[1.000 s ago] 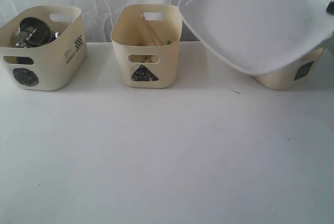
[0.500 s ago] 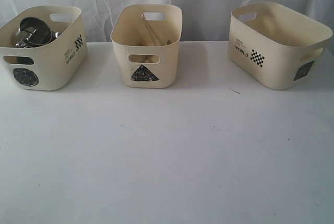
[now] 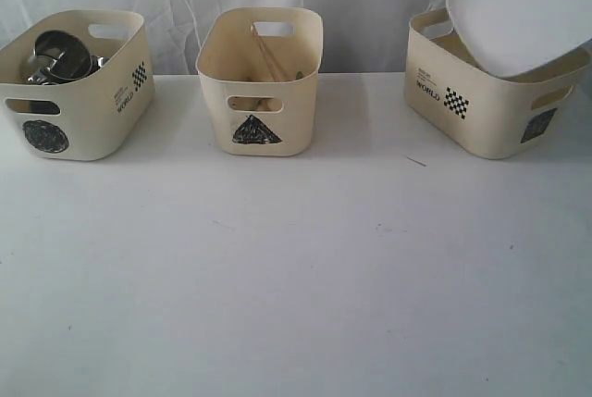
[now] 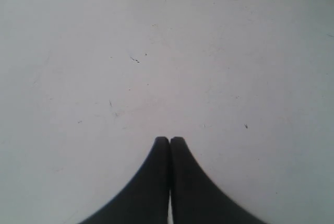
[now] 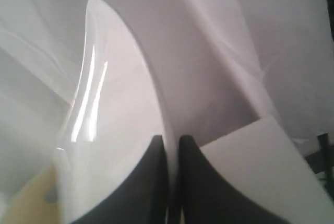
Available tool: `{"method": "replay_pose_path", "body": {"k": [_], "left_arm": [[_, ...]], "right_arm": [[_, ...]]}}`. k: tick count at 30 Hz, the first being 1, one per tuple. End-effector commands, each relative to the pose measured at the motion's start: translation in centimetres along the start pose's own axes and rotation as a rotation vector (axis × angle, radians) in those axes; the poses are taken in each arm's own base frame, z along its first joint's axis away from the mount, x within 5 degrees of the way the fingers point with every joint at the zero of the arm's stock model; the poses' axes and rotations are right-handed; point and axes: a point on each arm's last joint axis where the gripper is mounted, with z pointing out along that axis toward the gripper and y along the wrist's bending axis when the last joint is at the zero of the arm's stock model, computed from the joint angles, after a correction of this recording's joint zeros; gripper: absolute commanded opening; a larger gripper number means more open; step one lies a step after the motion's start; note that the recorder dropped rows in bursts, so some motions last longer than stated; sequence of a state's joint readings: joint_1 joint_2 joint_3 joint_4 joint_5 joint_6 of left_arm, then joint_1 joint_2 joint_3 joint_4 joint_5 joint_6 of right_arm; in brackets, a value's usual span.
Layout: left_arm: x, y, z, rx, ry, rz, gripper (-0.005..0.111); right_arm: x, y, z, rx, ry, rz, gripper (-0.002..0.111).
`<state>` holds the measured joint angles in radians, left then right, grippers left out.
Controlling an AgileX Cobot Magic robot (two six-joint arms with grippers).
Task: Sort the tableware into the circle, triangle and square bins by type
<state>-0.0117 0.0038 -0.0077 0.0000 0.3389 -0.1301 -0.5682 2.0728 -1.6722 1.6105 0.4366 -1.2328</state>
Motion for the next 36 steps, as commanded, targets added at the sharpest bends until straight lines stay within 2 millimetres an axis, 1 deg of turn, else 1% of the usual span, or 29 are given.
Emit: {"method": "replay_pose_path", "body": {"k": [1, 2, 6, 7, 8, 10, 11, 12, 13, 15, 16, 17, 18, 19, 20, 21, 22, 23, 25, 26, 27, 28, 29, 31, 32, 33, 34, 35, 36], "left_arm": [[0.5, -0.1, 0.1, 0.009, 0.032, -0.007, 0.001], [0.5, -0.1, 0.1, 0.009, 0.032, -0.007, 0.001], [0.5, -0.1, 0.1, 0.009, 0.032, -0.007, 0.001], [0.5, -0.1, 0.1, 0.009, 0.032, -0.007, 0.001], [0.5, -0.1, 0.1, 0.009, 0.032, -0.007, 0.001], [0.5, -0.1, 0.1, 0.009, 0.032, -0.007, 0.001], [0.5, -0.1, 0.1, 0.009, 0.032, -0.007, 0.001], [0.5, -0.1, 0.1, 0.009, 0.032, -0.007, 0.001], [0.5, -0.1, 0.1, 0.009, 0.032, -0.007, 0.001], [0.5, -0.1, 0.1, 0.009, 0.032, -0.007, 0.001], [0.5, -0.1, 0.1, 0.009, 0.032, -0.007, 0.001], [0.5, -0.1, 0.1, 0.009, 0.032, -0.007, 0.001], [0.5, -0.1, 0.1, 0.009, 0.032, -0.007, 0.001], [0.5, -0.1, 0.1, 0.009, 0.032, -0.007, 0.001], [0.5, -0.1, 0.1, 0.009, 0.032, -0.007, 0.001], [0.5, -0.1, 0.1, 0.009, 0.032, -0.007, 0.001], [0.5, -0.1, 0.1, 0.009, 0.032, -0.007, 0.001], [0.5, -0.1, 0.1, 0.009, 0.032, -0.007, 0.001], [0.5, -0.1, 0.1, 0.009, 0.032, -0.007, 0.001], [0.5, -0.1, 0.1, 0.009, 0.032, -0.007, 0.001], [0.5, -0.1, 0.1, 0.009, 0.032, -0.007, 0.001], [0.5, -0.1, 0.1, 0.009, 0.032, -0.007, 0.001], [0.5, -0.1, 0.1, 0.009, 0.032, -0.007, 0.001], [0.5, -0.1, 0.1, 0.009, 0.032, -0.007, 0.001], [0.5, -0.1, 0.1, 0.009, 0.032, -0.007, 0.001], [0.5, -0.1, 0.1, 0.009, 0.032, -0.007, 0.001], [0.5, -0.1, 0.1, 0.009, 0.032, -0.007, 0.001], [0.5, -0.1, 0.1, 0.009, 0.032, -0.007, 0.001], [0.5, -0.1, 0.1, 0.009, 0.032, -0.007, 0.001]], "right_arm": [[1.1, 2.0, 1.5, -0.009, 0.001, -0.222, 0.000], [1.3, 2.6, 1.7, -0.017, 0.004, -0.294, 0.000], [1.7, 3.2, 1.9, -0.021, 0.011, -0.340, 0.001], [1.8, 3.4, 2.0, -0.029, 0.020, -0.359, 0.005], [2.0, 3.5, 2.0, -0.031, 0.032, -0.388, 0.012], [2.2, 4.0, 1.9, -0.073, 0.053, -0.427, 0.031], [2.0, 4.2, 1.7, -0.077, 0.048, -0.426, 0.041], [1.7, 4.4, 1.5, -0.078, 0.041, -0.426, 0.046], [1.1, 4.9, 1.1, -0.081, 0.026, -0.433, 0.048], [-0.7, 6.3, -0.5, -0.100, -0.020, -0.431, 0.048], [-2.2, 7.5, -1.8, -0.111, -0.055, -0.340, 0.042], [-3.0, 8.2, -2.7, -0.122, -0.069, -0.277, 0.035], [-4.0, 9.6, -4.3, -0.155, -0.060, -0.247, 0.017], [-4.4, 10.4, -5.2, -0.168, -0.040, -0.275, 0.005], [-4.5, 11.7, -6.4, -0.157, 0.004, -0.361, 0.000], [-4.3, 11.9, -6.7, -0.117, 0.041, -0.413, 0.000], [-3.7, 11.2, -6.9, 0.042, 0.131, -0.489, 0.000], [-3.6, 10.5, -7.2, 0.131, 0.173, -0.482, 0.000], [-3.4, 8.2, -8.1, 0.401, 0.274, -0.442, 0.000], [-3.3, 7.5, -8.7, 0.498, 0.307, -0.418, 0.000], [-3.5, 6.5, -9.6, 0.637, 0.337, -0.442, 0.000], [-3.6, 6.3, -10.1, 0.678, 0.352, -0.445, 0.000], [-3.9, 6.5, -10.7, 0.680, 0.365, -0.469, 0.000], [-4.6, 8.2, -12.0, 0.572, 0.349, -0.526, 0.000], [-4.8, 9.3, -12.6, 0.497, 0.305, -0.478, 0.000], [-4.9, 10.9, -13.7, 0.374, 0.243, -0.401, 0.000], [-4.4, 11.9, -14.3, 0.279, 0.223, -0.348, 0.000], [-3.9, 13.0, -15.2, 0.201, 0.195, -0.336, 0.000], [-3.0, 14.3, -16.5, 0.111, 0.150, -0.347, 0.000]]}}
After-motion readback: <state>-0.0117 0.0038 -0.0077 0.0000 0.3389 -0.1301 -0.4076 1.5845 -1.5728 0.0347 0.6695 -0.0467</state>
